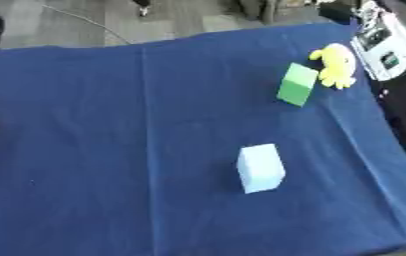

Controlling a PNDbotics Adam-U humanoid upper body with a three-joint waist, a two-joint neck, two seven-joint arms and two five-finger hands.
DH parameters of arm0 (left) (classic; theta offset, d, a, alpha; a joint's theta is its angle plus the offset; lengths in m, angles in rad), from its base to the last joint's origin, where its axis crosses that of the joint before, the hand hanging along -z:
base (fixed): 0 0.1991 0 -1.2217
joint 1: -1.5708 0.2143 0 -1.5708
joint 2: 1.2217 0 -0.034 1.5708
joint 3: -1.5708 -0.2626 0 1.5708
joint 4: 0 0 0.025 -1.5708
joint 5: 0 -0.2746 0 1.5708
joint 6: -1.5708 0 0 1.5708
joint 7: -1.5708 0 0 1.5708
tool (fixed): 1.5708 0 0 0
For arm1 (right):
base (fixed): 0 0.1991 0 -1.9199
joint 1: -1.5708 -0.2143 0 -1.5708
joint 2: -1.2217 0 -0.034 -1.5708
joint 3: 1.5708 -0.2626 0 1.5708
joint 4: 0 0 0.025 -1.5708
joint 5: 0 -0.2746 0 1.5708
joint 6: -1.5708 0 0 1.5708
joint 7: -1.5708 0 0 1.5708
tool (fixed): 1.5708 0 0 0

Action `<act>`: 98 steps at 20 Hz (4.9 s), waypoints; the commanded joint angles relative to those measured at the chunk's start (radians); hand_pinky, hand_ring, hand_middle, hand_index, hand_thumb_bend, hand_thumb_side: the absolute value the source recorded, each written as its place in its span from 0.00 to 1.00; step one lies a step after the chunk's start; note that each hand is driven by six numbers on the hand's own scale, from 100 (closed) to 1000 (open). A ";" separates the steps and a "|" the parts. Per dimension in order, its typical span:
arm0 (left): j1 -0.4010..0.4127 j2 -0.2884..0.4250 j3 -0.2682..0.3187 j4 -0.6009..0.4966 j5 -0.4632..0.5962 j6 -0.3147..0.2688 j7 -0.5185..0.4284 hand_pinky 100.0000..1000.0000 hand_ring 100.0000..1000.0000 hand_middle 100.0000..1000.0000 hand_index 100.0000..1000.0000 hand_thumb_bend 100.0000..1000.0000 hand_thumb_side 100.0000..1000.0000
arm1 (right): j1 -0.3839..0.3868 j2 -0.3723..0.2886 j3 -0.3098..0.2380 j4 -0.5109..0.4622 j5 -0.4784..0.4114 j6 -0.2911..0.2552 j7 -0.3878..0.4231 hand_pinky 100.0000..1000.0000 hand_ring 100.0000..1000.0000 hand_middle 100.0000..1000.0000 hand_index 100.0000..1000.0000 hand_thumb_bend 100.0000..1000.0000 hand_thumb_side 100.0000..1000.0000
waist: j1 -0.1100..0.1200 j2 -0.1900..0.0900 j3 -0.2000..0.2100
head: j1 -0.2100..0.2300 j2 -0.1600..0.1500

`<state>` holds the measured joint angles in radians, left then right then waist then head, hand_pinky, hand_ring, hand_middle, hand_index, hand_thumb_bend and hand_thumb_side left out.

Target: Pick up the objects with one hand, pass them to the other hand, and then place them into the box on the other side of the table.

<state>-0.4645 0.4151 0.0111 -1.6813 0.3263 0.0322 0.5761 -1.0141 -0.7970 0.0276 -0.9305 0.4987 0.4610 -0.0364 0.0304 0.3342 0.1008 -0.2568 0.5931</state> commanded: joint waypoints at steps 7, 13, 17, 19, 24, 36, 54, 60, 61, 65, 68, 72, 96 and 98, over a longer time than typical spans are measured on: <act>-0.009 0.041 0.005 -0.033 0.009 0.005 -0.005 0.72 0.77 0.73 0.87 0.55 0.79 | -0.039 -0.019 -0.076 0.108 0.304 0.086 0.205 0.86 0.87 0.84 0.90 0.27 0.34 | 0.007 0.005 0.010 | -0.037 -0.032; -0.007 0.048 0.005 -0.035 0.008 0.006 -0.002 0.72 0.77 0.72 0.86 0.55 0.78 | -0.034 -0.046 -0.089 0.101 0.343 0.169 0.230 0.88 0.89 0.86 0.92 0.28 0.37 | 0.006 0.011 0.008 | -0.037 -0.026; -0.006 0.050 0.002 -0.035 0.008 0.006 -0.004 0.72 0.76 0.72 0.86 0.55 0.78 | -0.027 -0.060 -0.090 0.108 0.372 0.194 0.293 0.89 0.90 0.86 0.94 0.30 0.38 | -0.001 0.008 0.007 | -0.035 -0.023; -0.007 0.049 0.001 -0.034 0.008 0.006 -0.004 0.72 0.76 0.72 0.86 0.55 0.78 | -0.024 -0.058 -0.096 0.109 0.384 0.200 0.314 0.89 0.90 0.86 0.94 0.27 0.42 | -0.003 0.006 0.008 | -0.037 -0.020; -0.009 0.047 0.002 -0.036 0.007 0.004 -0.003 0.72 0.76 0.72 0.86 0.55 0.78 | -0.015 -0.049 -0.113 0.116 0.348 0.224 0.329 0.89 0.89 0.85 0.93 0.24 0.46 | -0.002 0.005 0.011 | -0.039 -0.024; -0.012 0.039 0.003 -0.046 0.011 0.000 0.004 0.71 0.76 0.71 0.86 0.55 0.77 | 0.013 -0.020 -0.117 0.161 0.230 0.263 0.233 0.87 0.88 0.84 0.93 0.24 0.50 | 0.012 0.022 0.016 | -0.035 -0.026; -0.006 0.026 0.003 -0.050 0.018 -0.002 0.013 0.71 0.76 0.71 0.85 0.55 0.77 | 0.027 0.003 -0.109 0.141 0.103 0.274 0.101 0.86 0.82 0.55 0.70 0.24 0.04 | 0.018 0.048 0.019 | -0.021 -0.023; -0.004 0.025 0.003 -0.052 0.014 -0.004 0.012 0.72 0.76 0.71 0.85 0.55 0.77 | 0.025 0.007 -0.100 0.116 0.024 0.279 0.033 0.85 0.76 0.48 0.64 0.16 0.00 | 0.015 0.043 0.016 | -0.022 -0.017; -0.004 0.025 0.003 -0.052 0.013 -0.004 0.012 0.72 0.76 0.71 0.85 0.55 0.77 | 0.025 0.007 -0.097 0.113 0.015 0.277 0.027 0.85 0.75 0.47 0.63 0.15 0.00 | 0.014 0.042 0.015 | -0.022 -0.016; -0.004 0.023 0.001 -0.054 0.012 -0.005 0.011 0.72 0.76 0.71 0.85 0.55 0.77 | 0.026 0.007 -0.095 0.102 -0.015 0.271 -0.005 0.83 0.72 0.44 0.59 0.07 0.00 | 0.010 0.040 0.014 | -0.021 -0.017; -0.003 0.023 0.002 -0.055 0.011 -0.005 0.012 0.72 0.76 0.71 0.85 0.55 0.77 | 0.029 0.007 -0.096 0.093 -0.052 0.259 -0.026 0.82 0.67 0.39 0.54 0.02 0.00 | 0.008 0.037 0.015 | -0.020 -0.016; -0.002 0.025 0.002 -0.055 0.011 -0.006 0.013 0.72 0.76 0.70 0.85 0.54 0.78 | 0.034 0.002 -0.088 0.067 -0.109 0.231 -0.043 0.81 0.62 0.32 0.47 0.00 0.00 | 0.005 0.033 0.014 | -0.020 -0.011; -0.022 0.073 -0.002 -0.063 -0.007 0.006 0.005 0.72 0.79 0.68 0.84 0.54 0.76 | 0.260 -0.093 0.000 -0.645 -0.391 0.107 -0.024 0.81 0.50 0.24 0.38 0.00 0.00 | 0.011 -0.002 0.004 | 0.033 -0.007; -0.036 0.099 -0.009 -0.065 -0.011 0.021 -0.006 0.72 0.79 0.68 0.84 0.54 0.76 | 0.301 -0.083 0.022 -0.738 -0.407 0.099 -0.015 0.81 0.49 0.24 0.38 0.00 0.00 | 0.016 -0.007 0.004 | 0.037 -0.005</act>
<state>-0.4850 0.4679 0.0004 -1.7234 0.3216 0.0455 0.5738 -0.7034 -0.8503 0.0462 -1.5984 0.1089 0.5671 -0.0592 0.0486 0.3558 0.1051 -0.2255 0.5955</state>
